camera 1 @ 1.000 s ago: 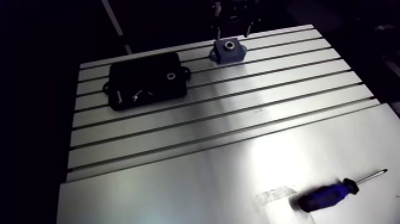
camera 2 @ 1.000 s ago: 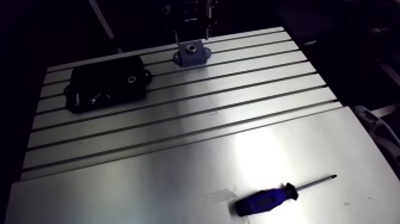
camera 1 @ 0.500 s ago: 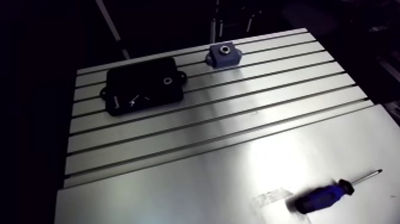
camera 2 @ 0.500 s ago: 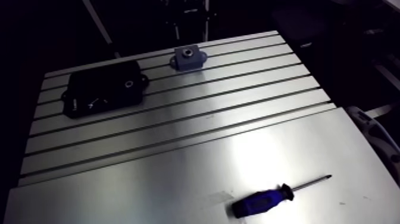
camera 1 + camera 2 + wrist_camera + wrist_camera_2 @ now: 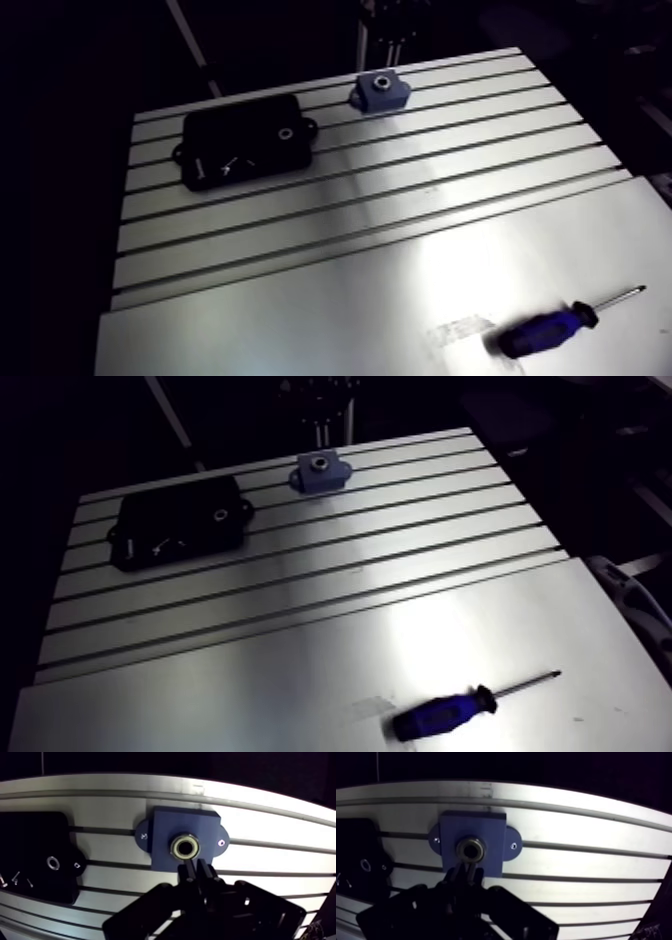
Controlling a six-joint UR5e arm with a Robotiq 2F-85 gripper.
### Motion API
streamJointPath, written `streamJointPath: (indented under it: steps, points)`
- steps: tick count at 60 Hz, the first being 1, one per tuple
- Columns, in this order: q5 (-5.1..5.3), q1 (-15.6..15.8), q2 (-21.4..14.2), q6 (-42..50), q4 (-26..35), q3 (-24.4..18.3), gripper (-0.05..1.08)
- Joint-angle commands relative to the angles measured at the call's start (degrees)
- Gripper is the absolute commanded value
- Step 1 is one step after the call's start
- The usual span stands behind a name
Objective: Pick up the bearing and press it into the housing until flush.
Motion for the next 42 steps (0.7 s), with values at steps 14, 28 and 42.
streamJointPath:
  steps: [14, 28, 42]
  points:
    - [0.02, 0.08, 0.40, 0.12, 0.05, -0.03, 1.07]
    - [0.03, 0.08, 0.41, 0.28, -0.29, 0.32, 1.07]
    - [-0.15, 0.08, 0.50, 1.09, -0.47, 1.00, 1.07]
